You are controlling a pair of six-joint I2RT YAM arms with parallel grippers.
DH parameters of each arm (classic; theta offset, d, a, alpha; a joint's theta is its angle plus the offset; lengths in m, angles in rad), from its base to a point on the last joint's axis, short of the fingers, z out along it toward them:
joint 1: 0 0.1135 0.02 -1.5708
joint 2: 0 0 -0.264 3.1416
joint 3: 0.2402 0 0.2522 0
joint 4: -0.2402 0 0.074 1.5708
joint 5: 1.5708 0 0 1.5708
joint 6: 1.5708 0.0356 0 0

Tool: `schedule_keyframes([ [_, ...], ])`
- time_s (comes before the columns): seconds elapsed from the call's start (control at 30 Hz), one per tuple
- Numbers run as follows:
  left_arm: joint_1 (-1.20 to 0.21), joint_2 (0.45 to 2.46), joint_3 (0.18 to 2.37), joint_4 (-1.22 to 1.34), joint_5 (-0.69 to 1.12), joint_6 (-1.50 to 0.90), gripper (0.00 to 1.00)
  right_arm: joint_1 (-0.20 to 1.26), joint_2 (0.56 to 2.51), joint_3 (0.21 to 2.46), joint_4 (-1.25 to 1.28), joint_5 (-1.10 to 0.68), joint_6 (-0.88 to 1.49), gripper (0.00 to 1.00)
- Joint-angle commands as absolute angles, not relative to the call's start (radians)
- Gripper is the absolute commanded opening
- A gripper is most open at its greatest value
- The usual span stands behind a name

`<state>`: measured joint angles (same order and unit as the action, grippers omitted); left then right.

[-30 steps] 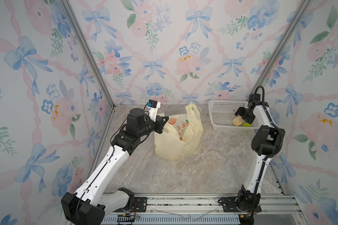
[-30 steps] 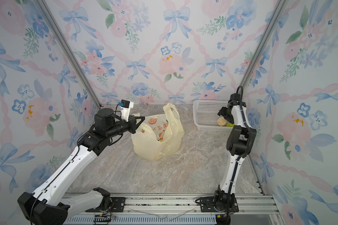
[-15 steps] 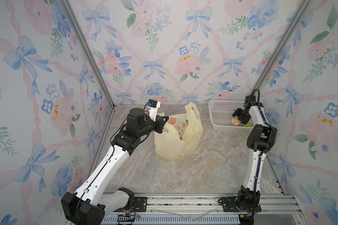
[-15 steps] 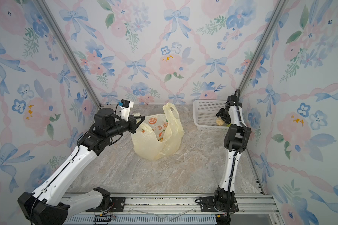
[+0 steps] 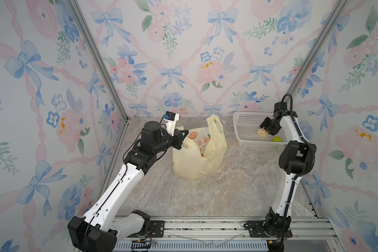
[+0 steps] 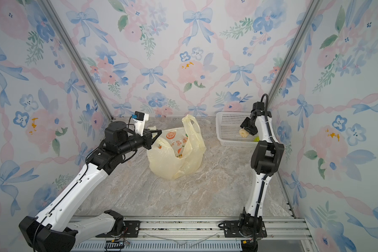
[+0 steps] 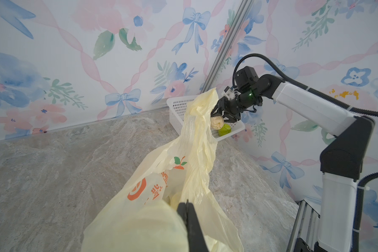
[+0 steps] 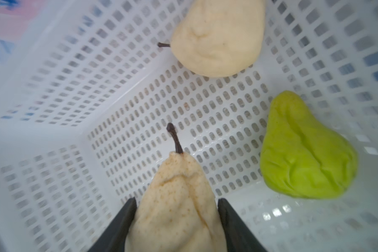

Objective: Place the pears into plastic bags & tie knots
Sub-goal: Pick up the pear from the basket, then place the pear in the plastic bag.

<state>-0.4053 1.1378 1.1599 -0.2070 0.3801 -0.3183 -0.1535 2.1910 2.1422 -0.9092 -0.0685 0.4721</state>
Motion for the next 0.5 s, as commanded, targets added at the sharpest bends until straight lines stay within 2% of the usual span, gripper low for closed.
schedule_keyframes([
  [0.0,-0.402,1.119,1.146,-0.191,0.369,-0.322,0.00,-0.064,2.010,2.096,-0.834,-0.149,0.480,0.51],
  [0.27,-0.403,1.124,1.150,-0.191,0.366,-0.319,0.00,0.260,1.708,1.906,-0.547,-0.221,0.425,0.50],
  [0.47,-0.402,1.120,1.152,-0.194,0.359,-0.315,0.00,0.554,1.598,1.773,-0.438,-0.150,0.292,0.49],
])
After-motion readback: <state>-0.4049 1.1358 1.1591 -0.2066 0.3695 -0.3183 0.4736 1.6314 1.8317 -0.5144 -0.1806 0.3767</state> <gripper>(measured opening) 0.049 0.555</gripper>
